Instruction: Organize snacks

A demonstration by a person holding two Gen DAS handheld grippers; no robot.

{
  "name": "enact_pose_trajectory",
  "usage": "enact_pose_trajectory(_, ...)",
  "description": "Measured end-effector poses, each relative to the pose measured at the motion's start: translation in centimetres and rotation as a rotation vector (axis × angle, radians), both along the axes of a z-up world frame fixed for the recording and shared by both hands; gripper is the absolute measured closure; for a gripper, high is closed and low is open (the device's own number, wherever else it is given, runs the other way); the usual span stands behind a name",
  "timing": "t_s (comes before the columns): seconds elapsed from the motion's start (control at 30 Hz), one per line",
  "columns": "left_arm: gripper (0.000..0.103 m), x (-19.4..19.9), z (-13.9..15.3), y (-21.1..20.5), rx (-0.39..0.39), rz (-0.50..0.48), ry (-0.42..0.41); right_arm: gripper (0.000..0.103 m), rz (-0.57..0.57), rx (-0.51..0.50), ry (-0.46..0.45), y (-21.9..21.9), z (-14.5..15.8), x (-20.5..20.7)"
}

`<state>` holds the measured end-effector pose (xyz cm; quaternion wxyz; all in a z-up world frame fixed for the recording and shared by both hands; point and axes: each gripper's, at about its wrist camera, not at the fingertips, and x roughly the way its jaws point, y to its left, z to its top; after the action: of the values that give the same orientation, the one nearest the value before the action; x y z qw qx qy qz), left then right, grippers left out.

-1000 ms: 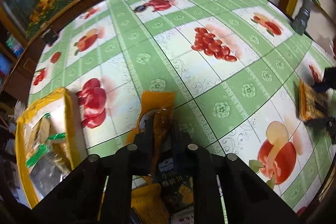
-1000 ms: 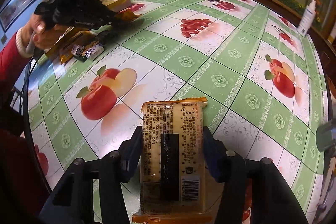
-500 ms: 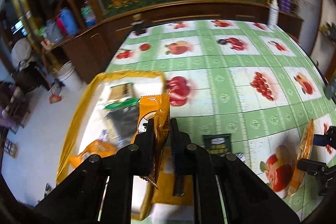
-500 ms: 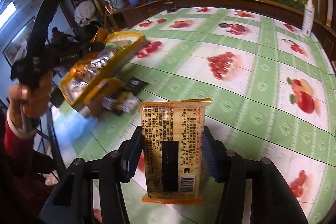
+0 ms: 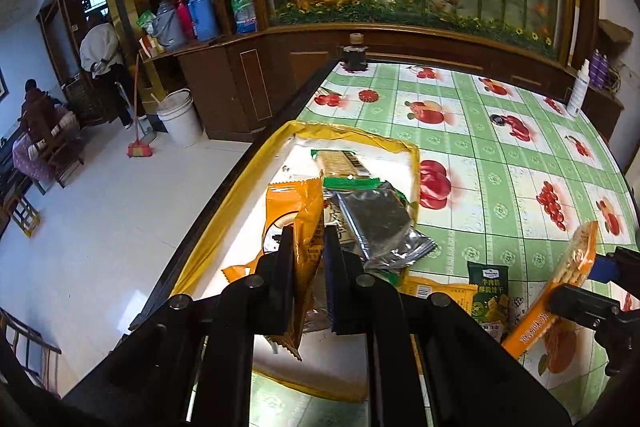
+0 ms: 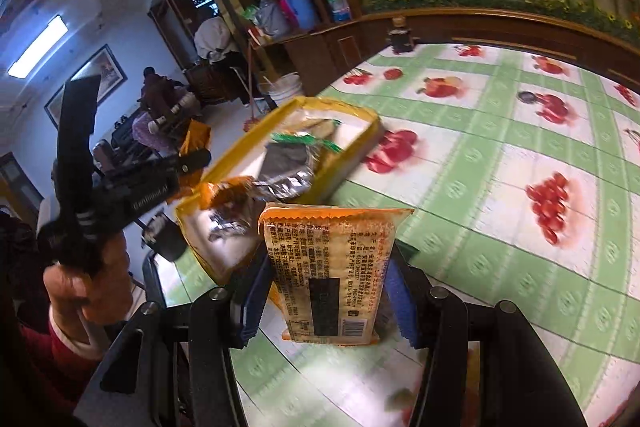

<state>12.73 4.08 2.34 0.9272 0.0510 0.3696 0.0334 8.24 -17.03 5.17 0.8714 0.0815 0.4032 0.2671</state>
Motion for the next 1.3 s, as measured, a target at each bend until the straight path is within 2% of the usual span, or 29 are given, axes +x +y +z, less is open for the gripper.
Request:
enact_pose_trajectory(0.3,0.092,0.4,0.1,2.2,-0.019,0.039,-0.008,0.048,0.033,0.053,-0.023,3.6,1.5,2.5)
enact_pose_trajectory(0.67,0.092,1.5,-0.7,3.5,-0.042,0.054,0.013,0.048,0.033,0.104,-0.015,5.3,1.8,5.4)
enact_pose_trajectory(1.1,0.092,3.0,-2.2,4.4,-0.082,0.051,0.066,0.048,-0.001,0.16,0.036,7.1,0.8,10.3)
enact_pose_trajectory(1.3,0.092,3.8,-2.8,4.8,-0.096,0.051,0.09,0.048,0.006,0.135,0.057,9.1,-0.4,12.7)
